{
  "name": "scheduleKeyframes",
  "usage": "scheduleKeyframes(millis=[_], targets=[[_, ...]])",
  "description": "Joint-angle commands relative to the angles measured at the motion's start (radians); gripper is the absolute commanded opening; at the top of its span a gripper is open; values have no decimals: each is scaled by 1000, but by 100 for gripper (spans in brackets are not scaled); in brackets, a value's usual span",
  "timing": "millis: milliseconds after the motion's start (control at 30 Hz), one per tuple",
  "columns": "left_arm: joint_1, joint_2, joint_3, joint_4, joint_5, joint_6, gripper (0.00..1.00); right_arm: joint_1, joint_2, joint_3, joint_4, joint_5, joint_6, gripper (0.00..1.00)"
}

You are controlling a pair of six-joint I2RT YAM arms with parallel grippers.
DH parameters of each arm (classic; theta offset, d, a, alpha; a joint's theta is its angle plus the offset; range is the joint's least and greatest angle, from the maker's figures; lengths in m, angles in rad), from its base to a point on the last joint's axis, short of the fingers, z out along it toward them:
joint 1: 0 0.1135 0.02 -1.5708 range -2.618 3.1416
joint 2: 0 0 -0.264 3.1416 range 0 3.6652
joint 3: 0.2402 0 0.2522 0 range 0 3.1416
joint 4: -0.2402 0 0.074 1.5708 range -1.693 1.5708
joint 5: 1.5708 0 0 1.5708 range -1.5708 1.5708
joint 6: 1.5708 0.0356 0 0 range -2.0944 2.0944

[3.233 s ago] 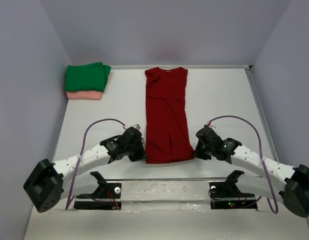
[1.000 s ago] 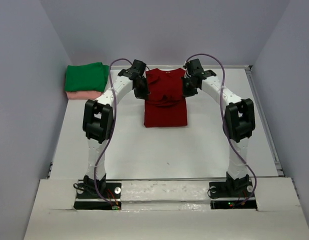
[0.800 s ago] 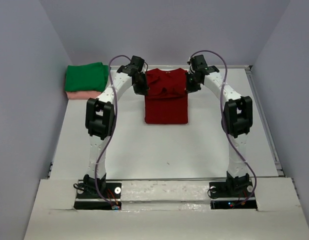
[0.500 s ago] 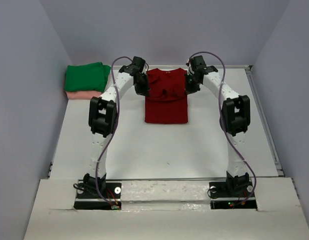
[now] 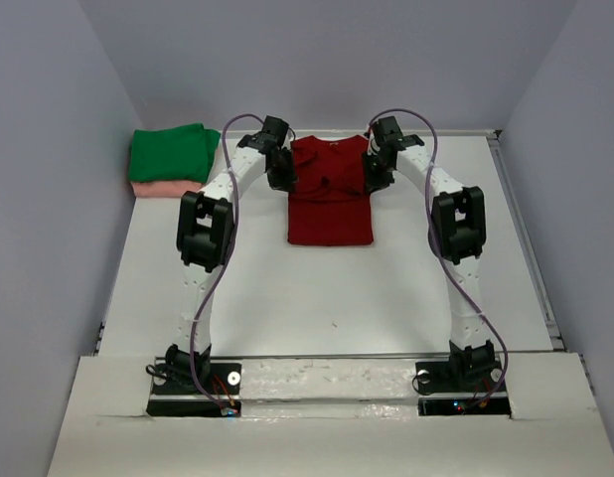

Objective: Fold and stack the t-shirts
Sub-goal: Fold the tshirt

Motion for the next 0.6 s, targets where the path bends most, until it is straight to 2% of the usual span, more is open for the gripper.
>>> scheduleKeyframes(millis=[0,200,333,467,567], targets=[[-6,-97,-65,121,-57,61,0,-6,12,73,17,63,-67,28],[-9,-109,-81,224,20,67,0,-6,21,149,27,104,-113,29],[-10,-117,-47,242,41,97,8,-6,-7,177,40,133,-151,31],[-10,-123,8,216,-23,116,33,-6,-34,203,21,123,-142,33],[-15,-174,1,201,-94,107,46,-6,-102,128,17,23,-87,33]])
